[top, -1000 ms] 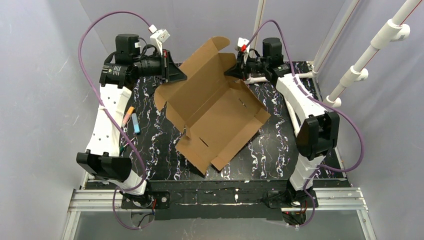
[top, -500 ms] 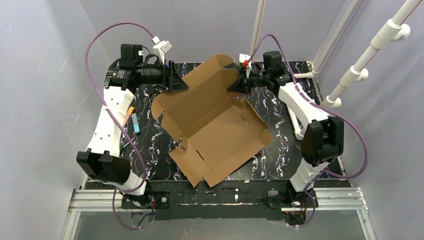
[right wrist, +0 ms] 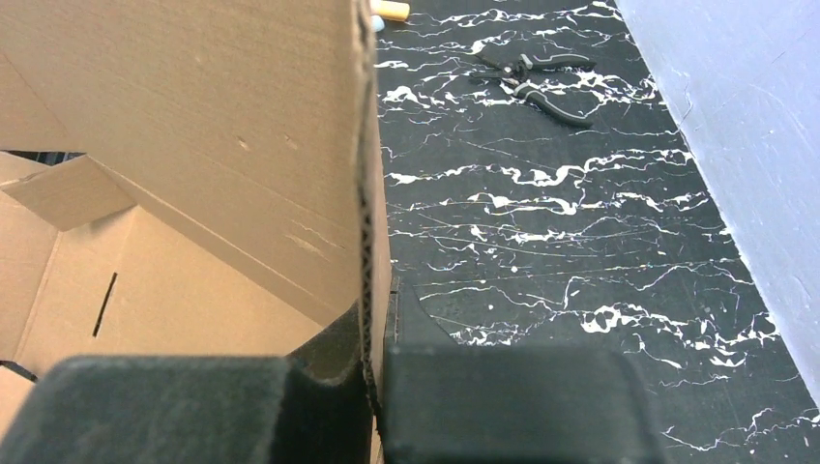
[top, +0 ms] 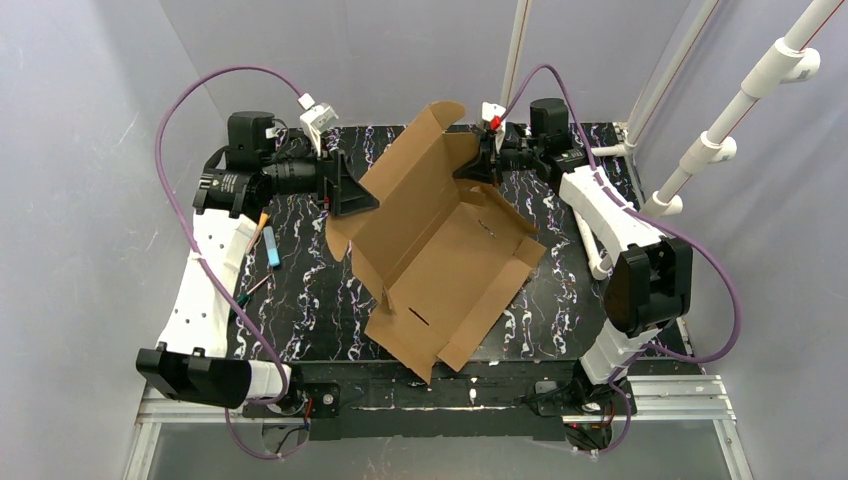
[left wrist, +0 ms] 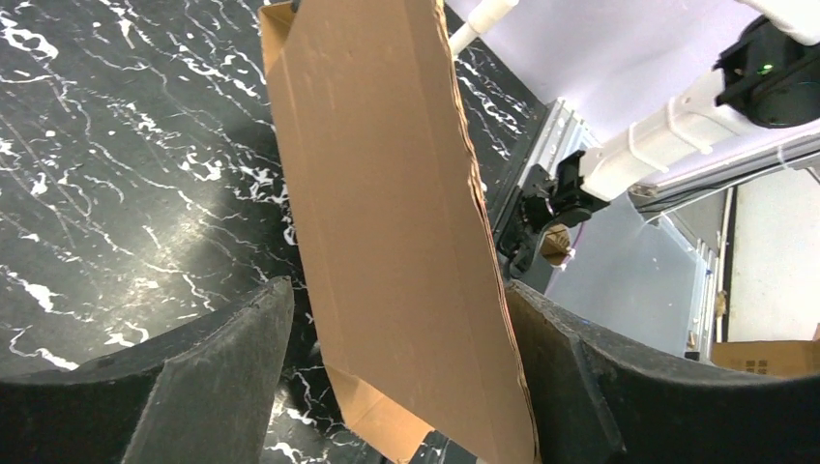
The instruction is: Fold the paper box
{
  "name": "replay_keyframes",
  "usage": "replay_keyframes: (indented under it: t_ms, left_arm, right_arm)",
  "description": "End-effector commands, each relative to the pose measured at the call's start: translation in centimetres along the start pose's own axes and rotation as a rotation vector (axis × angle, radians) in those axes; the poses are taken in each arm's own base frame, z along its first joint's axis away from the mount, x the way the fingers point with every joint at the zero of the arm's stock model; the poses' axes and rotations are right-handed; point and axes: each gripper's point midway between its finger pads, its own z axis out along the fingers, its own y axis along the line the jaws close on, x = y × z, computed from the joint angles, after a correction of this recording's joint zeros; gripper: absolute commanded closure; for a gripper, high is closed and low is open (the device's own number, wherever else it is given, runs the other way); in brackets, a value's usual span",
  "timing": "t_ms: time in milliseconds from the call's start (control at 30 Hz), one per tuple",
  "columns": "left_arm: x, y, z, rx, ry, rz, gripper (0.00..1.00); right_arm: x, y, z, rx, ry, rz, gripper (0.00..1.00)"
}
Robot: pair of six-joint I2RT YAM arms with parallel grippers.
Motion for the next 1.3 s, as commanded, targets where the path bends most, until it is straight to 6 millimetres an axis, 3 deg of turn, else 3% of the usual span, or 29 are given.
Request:
replay_keyframes:
  t_ms: [0, 233, 333, 567, 667, 800, 1267]
  left_arm:
    - [-0.1, -2.6, -0.6, 0.094, -0.025, 0.021, 0.21]
    - [-0.5, -2.5, -0.9, 0.047, -0.042, -0.028, 0.22]
    - [-1.2, -2.3, -1.8, -0.012, -0.08, -0.024, 0.19]
    - [-1.9, -1.2, -3.0, -0.11, -0.186, -0.046, 0.02]
    - [-1.8, -0.8, -2.9, -0.111, -0.204, -0.09, 0.02]
    - [-2.1, -1.6, -3.1, -0.063, -0.227, -0.1, 0.02]
    - [-0.9, -2.7, -2.1, -0.101, -0.183, -0.007, 0.07]
  right_arm:
    - [-2.3, 0.0, -0.7, 0.021, -0.036, -0.051, 0.99]
    - [-1.2, -1.1, -0.8, 0.081, 0.002, -0.037, 0.99]
    - [-0.9, -1.5, -0.9, 0.102, 0.017, -0.032, 0.99]
    - [-0.6, -1.6, -1.0, 0.118, 0.025, -0.018, 0.99]
    - [-0.6, -1.4, -1.0, 0.12, 0.022, -0.014, 0.99]
    - [-0.5, -1.6, -1.1, 0.131, 0.029, -0.005, 0.99]
    - [-0.1, -2.0, -1.0, 0.141, 0.04, 0.016, 0.99]
